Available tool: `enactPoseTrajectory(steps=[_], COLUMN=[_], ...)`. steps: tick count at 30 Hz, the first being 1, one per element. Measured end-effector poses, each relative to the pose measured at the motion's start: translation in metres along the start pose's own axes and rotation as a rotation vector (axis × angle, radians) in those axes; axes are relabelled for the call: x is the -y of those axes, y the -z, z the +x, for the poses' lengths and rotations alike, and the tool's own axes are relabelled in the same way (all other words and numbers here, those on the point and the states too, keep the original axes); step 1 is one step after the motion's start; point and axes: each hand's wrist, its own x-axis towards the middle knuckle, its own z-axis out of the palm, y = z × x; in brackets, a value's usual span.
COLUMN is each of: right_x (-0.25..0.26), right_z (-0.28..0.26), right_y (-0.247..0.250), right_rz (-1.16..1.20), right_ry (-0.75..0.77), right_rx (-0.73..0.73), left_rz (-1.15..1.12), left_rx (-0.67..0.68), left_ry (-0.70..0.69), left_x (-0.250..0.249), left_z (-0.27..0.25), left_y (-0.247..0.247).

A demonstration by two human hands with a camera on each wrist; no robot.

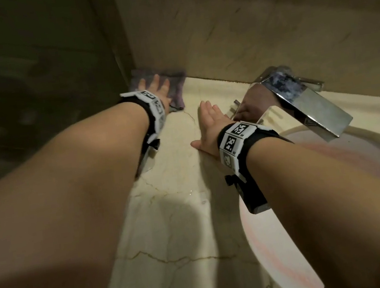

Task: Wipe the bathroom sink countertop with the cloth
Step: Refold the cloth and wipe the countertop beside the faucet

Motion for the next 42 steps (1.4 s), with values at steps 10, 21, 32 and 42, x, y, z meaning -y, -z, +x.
enactPoseTrajectory(steps=[10,21,32,42], right_x=[-0.001,-0.002,-0.003,-0.003], right_z=[0.003,0.012,0.011,0.01], right_y=[-0.005,-0.01,-0.011,-0.011], right_rz=[-0.074,-0.112,-0.08,-0.095], right_ry=[0.008,-0.009,0.006,0.011], right_rx=[-0.039,-0.054,-0.055,-0.049], left_rz=[-0.068,0.019,0.011,-0.156], left_rx=[-0.072,-0.055,-0.067,-0.119], left_ry=[0.027,-0.181,-0.166,0.033], left_x=[0.018,-0.028,-0.019,0.029], left_z=[-0.004,-0.01,0.008,0.009], left_y=[-0.005,-0.008,0.0,-0.003])
